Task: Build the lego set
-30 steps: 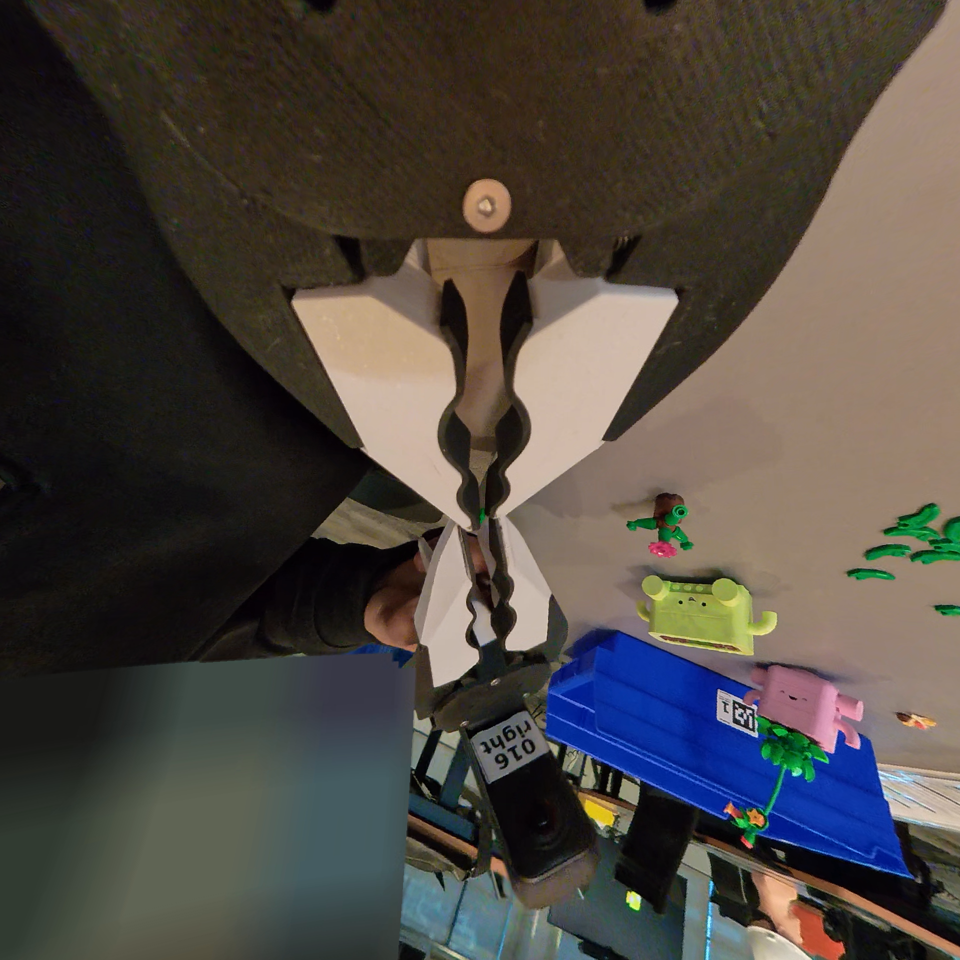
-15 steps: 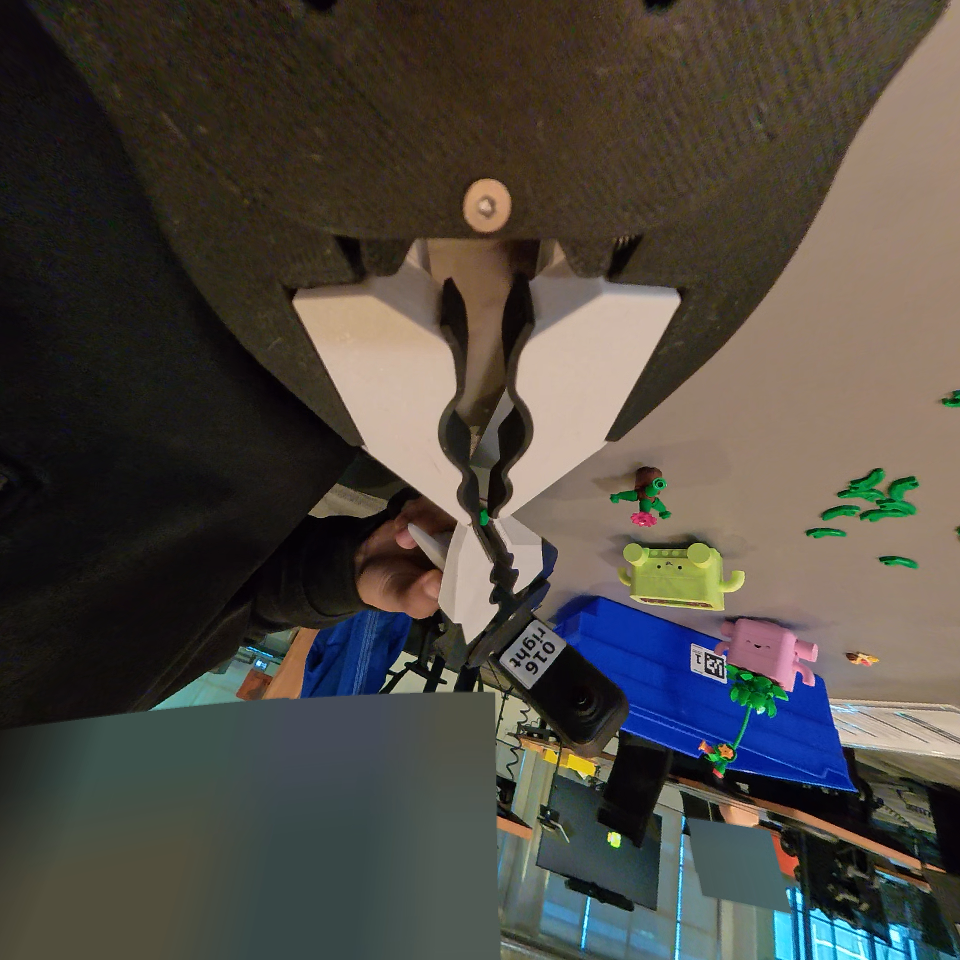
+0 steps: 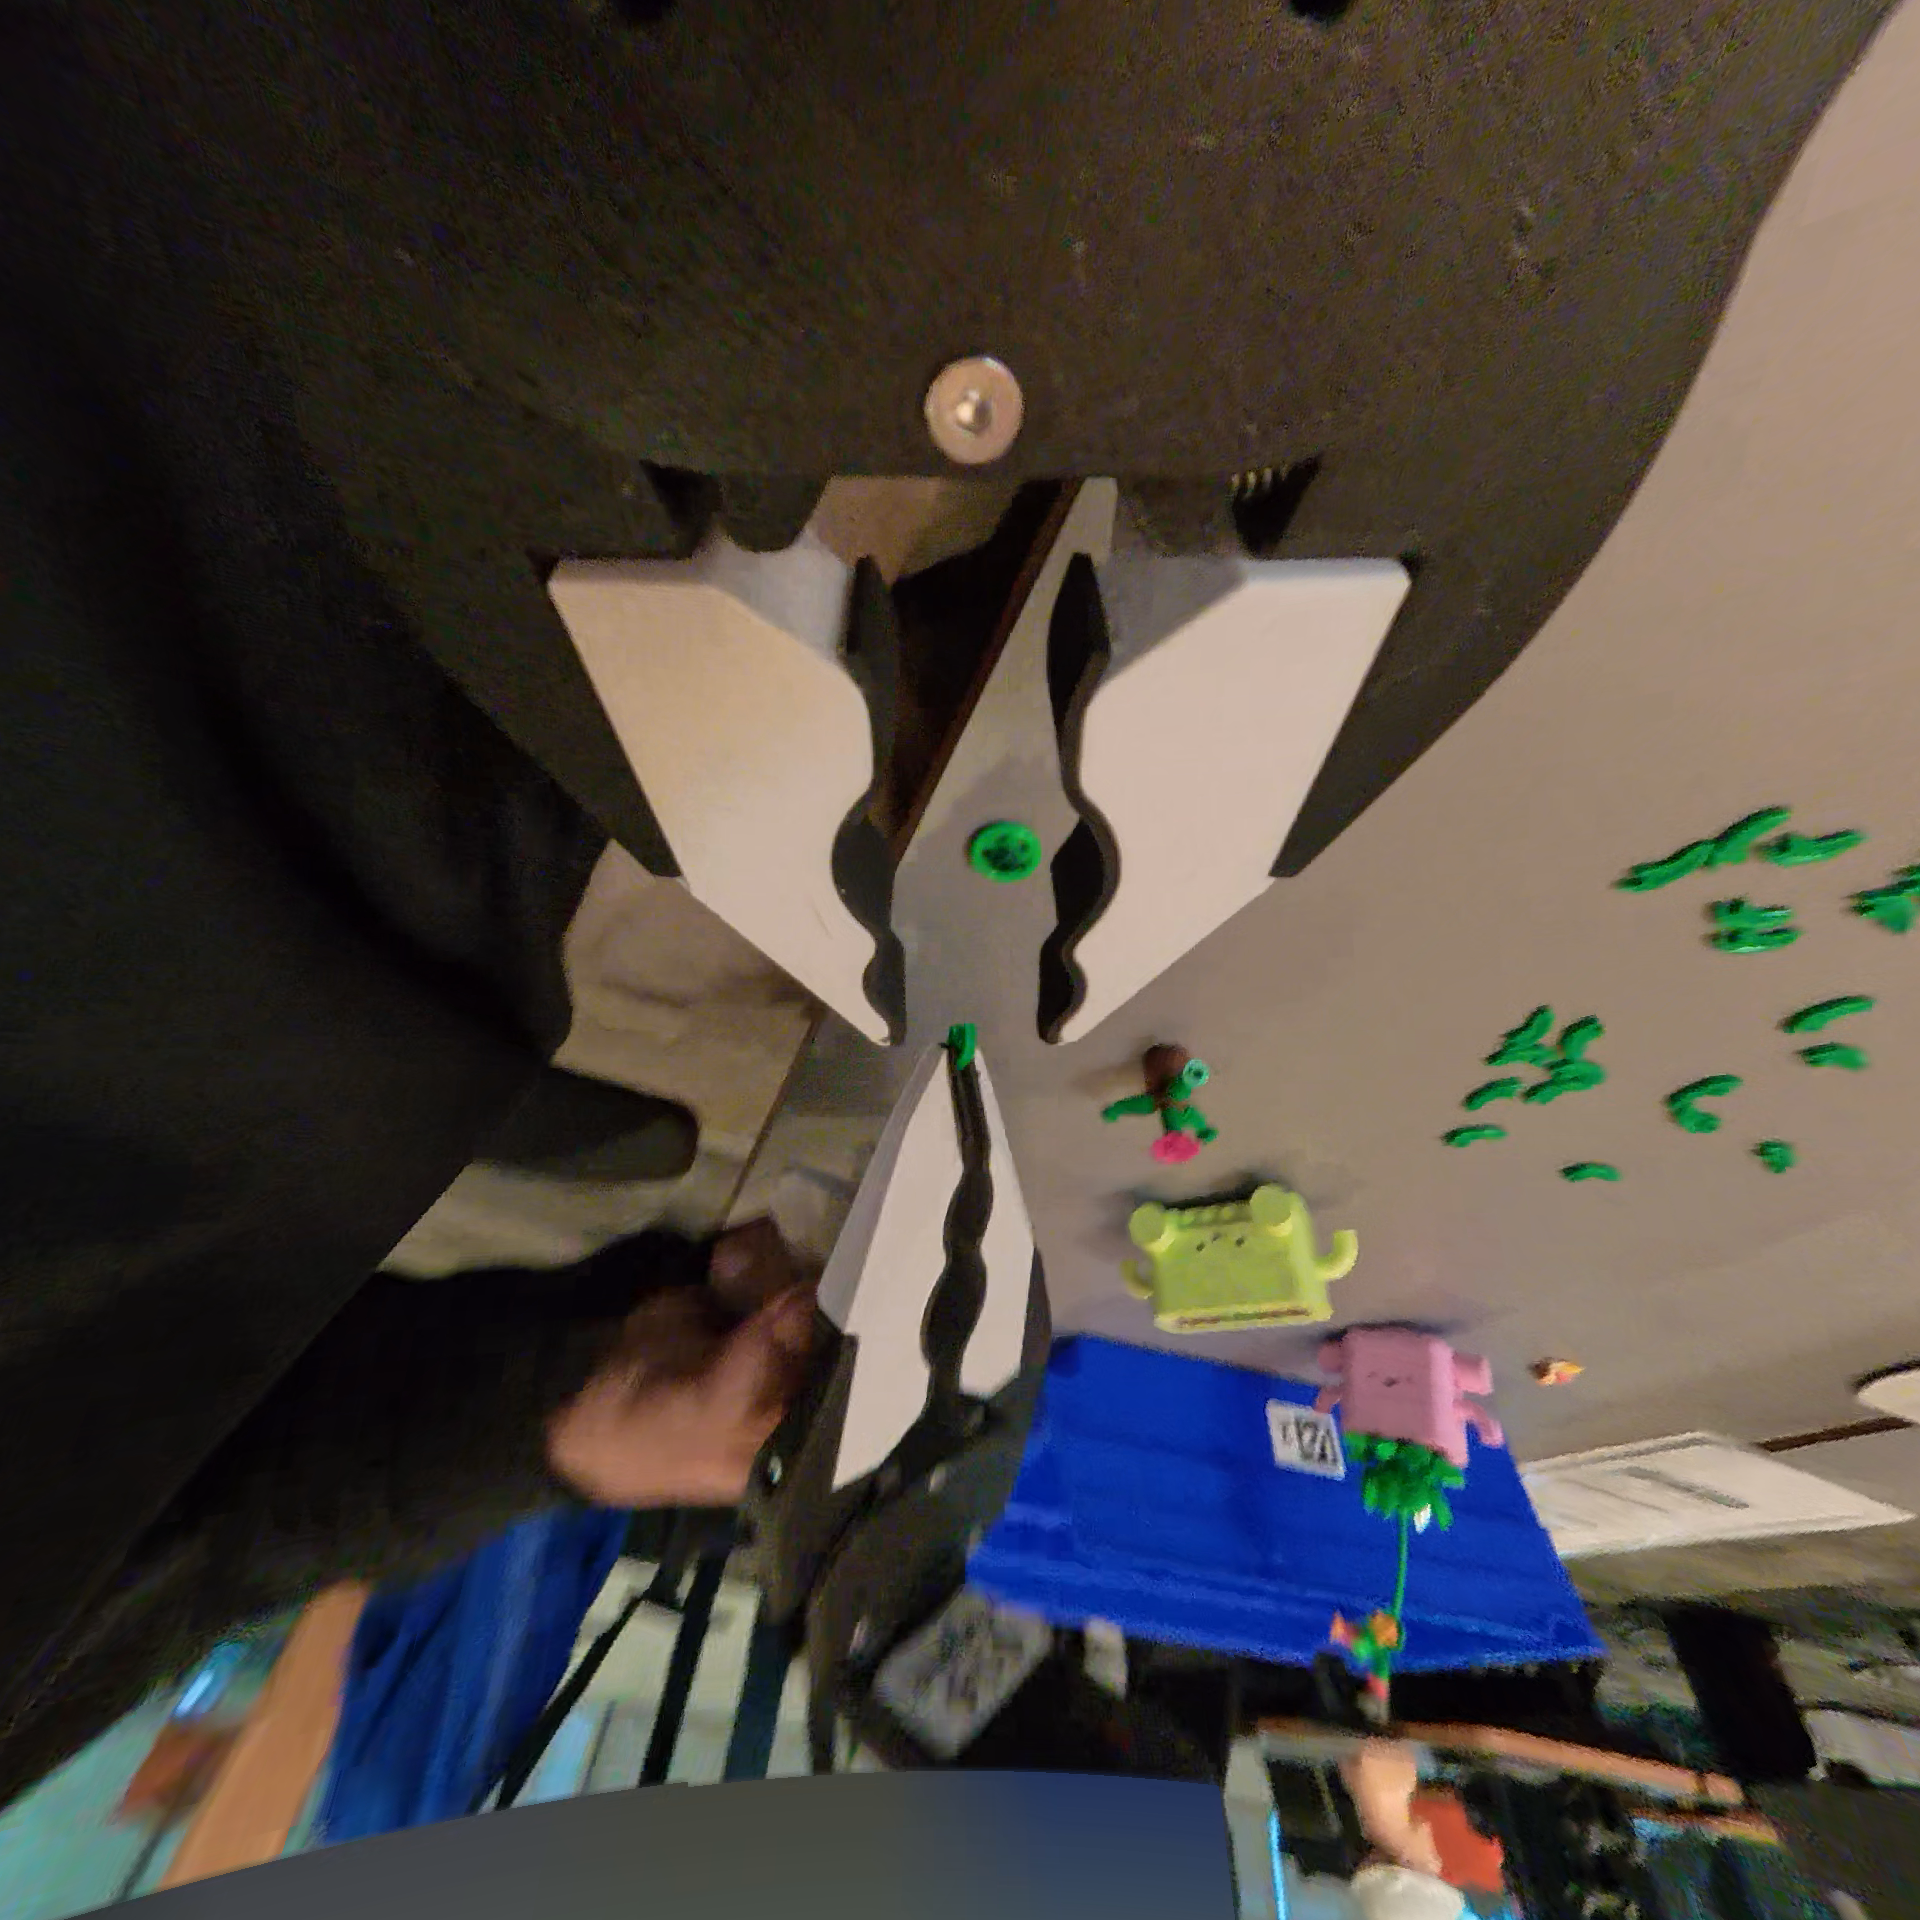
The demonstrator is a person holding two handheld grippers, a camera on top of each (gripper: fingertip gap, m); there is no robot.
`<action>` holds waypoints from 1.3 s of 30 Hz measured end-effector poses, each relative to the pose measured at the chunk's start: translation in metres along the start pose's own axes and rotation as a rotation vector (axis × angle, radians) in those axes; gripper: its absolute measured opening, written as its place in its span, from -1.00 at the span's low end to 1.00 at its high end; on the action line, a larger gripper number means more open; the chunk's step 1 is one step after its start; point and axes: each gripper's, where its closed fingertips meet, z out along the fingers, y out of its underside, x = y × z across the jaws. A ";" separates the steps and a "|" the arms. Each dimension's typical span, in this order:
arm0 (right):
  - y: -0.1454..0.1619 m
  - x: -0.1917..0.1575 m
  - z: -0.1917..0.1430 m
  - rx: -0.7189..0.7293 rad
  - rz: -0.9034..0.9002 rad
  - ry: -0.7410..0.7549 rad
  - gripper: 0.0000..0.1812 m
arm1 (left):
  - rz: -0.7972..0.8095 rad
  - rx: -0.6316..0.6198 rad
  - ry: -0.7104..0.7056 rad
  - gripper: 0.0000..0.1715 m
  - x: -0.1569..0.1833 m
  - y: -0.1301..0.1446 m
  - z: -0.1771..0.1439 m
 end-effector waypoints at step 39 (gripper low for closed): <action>0.035 0.037 0.028 -0.580 -0.280 0.365 -0.99 | 0.155 -0.389 -0.132 -0.90 -0.009 0.072 0.029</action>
